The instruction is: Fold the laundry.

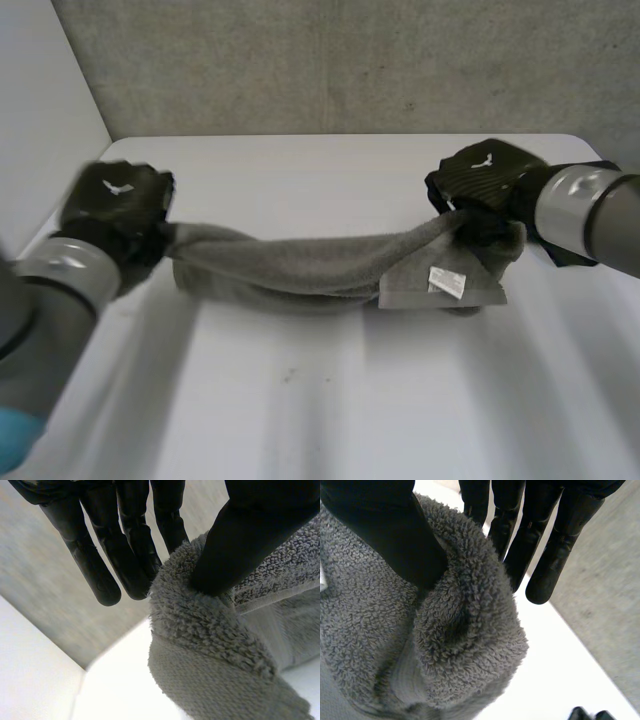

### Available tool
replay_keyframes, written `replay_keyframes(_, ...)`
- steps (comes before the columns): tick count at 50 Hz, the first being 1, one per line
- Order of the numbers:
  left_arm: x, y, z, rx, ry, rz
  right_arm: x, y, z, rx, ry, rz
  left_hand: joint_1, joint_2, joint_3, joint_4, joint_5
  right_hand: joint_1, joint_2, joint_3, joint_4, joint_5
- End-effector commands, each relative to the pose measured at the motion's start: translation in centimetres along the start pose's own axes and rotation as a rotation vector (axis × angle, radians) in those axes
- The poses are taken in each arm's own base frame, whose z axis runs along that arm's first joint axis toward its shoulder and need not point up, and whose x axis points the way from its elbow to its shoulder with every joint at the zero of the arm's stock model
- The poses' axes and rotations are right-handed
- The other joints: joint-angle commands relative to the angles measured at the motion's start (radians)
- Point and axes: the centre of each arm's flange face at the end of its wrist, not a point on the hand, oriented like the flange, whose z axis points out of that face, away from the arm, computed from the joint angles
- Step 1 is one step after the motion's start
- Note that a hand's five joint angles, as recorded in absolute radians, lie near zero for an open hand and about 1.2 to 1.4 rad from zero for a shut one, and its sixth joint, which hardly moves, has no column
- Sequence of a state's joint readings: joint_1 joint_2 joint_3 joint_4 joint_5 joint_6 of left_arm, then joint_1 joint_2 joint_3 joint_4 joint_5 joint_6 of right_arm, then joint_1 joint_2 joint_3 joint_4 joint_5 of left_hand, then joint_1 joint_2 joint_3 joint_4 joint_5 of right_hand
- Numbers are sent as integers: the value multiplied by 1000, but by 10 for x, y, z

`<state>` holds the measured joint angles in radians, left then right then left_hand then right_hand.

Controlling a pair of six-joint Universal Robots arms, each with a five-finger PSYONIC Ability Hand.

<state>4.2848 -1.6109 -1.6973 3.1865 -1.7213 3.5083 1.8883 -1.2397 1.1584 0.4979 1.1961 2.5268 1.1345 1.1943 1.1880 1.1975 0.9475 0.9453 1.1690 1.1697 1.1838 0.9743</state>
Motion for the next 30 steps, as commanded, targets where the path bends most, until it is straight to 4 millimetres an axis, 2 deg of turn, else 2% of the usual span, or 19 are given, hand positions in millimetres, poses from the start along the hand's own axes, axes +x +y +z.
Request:
replay_keyframes(1,35,49,58,-157,73,2,5,38,60,-98,-13,-67,38,-22,-15,-25,51,423,199,199,184,219)
replay_keyframes(2,38,53,64,-168,76,3,6,42,65,-108,-8,-80,-57,-117,-110,-120,-44,283,59,59,45,80)
replay_keyframes(3,41,56,69,-176,81,3,9,48,73,-127,9,-103,-151,-211,-204,-214,-138,-114,-337,-338,-352,-317)
replay_keyframes(4,44,59,74,-184,85,3,10,50,76,-135,20,-113,-256,-316,-310,-319,-244,-306,-530,-531,-545,-510)
replay_keyframes(5,47,62,83,-183,88,3,12,52,78,-144,32,-119,-531,-590,-584,-594,-518,-471,-695,-696,-710,-675)
replay_keyframes(7,49,61,90,-174,85,6,16,51,81,-145,67,-122,-758,-818,-812,-822,-746,-771,-994,-995,-1009,-974)
replay_keyframes(9,50,55,95,-152,80,3,18,49,80,-134,88,-118,-882,-942,-936,-945,-870,-771,-994,-995,-1009,-974)
replay_keyframes(13,50,47,90,-123,86,-3,21,43,73,-96,128,-60,-892,-951,-945,-955,-879,-771,-994,-995,-1009,-974)
replay_keyframes(18,50,39,71,-99,102,8,22,26,43,-44,163,33,-880,-940,-933,-943,-867,-771,-994,-995,-1009,-974)
replay_keyframes(19,50,39,67,-99,105,9,19,24,34,-41,164,56,-880,-940,-933,-943,-867,-771,-994,-995,-1009,-974)
replay_keyframes(22,51,40,54,-109,118,15,12,26,23,-55,151,80,-856,-916,-910,-919,-844,-771,-994,-995,-1009,-974)
replay_keyframes(25,53,49,42,-139,135,25,-4,33,9,-85,111,86,-815,-875,-869,-878,-803,-771,-994,-995,-1009,-974)
replay_keyframes(30,51,66,39,-189,136,101,-26,40,-21,-107,64,98,-716,-775,-769,-779,-703,-538,-762,-763,-777,-742)
